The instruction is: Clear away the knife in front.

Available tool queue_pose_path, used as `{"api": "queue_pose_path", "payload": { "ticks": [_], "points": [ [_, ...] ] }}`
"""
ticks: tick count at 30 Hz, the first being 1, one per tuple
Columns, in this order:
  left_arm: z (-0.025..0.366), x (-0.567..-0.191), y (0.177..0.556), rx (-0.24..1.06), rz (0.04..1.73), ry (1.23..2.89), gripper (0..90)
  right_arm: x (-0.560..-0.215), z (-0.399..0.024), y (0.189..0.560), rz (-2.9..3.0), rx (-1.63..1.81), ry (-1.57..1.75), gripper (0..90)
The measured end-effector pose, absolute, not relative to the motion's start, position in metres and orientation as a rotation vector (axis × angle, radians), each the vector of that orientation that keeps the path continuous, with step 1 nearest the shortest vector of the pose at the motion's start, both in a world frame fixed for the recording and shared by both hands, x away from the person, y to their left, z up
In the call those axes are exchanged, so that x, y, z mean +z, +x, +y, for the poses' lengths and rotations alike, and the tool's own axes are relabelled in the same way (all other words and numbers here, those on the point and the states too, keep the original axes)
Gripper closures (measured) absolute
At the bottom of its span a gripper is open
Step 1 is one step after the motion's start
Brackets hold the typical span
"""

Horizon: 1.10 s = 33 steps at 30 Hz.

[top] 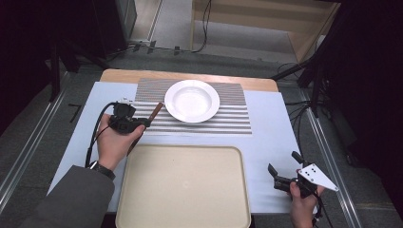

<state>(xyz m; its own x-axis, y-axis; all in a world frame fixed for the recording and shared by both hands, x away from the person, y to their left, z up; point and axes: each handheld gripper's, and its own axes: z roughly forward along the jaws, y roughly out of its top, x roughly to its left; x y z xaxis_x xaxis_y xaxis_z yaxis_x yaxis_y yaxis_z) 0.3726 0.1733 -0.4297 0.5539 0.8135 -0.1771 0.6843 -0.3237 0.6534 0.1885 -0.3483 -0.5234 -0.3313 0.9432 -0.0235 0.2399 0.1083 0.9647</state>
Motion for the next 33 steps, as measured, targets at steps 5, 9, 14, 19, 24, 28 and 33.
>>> {"api": "queue_pose_path", "payload": {
  "ticks": [5,9,14,19,24,28,33],
  "points": [
    [0.175,-0.435,0.361,0.216,1.198,2.084,76.5,-0.523,-0.348,0.188,1.683,1.264,1.169,0.0],
    [0.175,-0.438,0.350,0.205,1.186,2.087,76.6,-0.523,-0.348,0.188,1.683,1.264,1.170,0.0],
    [0.177,-0.443,0.338,0.195,1.178,2.079,76.5,-0.523,-0.348,0.188,1.684,1.262,1.170,0.0],
    [0.176,-0.447,0.323,0.197,1.166,2.082,76.5,-0.523,-0.348,0.188,1.684,1.262,1.170,0.0],
    [0.177,-0.452,0.312,0.178,1.161,2.072,76.6,-0.523,-0.348,0.188,1.686,1.259,1.170,0.0],
    [0.179,-0.455,0.303,0.167,1.162,2.067,76.5,-0.523,-0.348,0.188,1.687,1.257,1.171,0.0],
    [0.181,-0.460,0.294,0.151,1.160,2.066,76.6,-0.523,-0.348,0.188,1.688,1.256,1.171,0.0]
  ]
}}
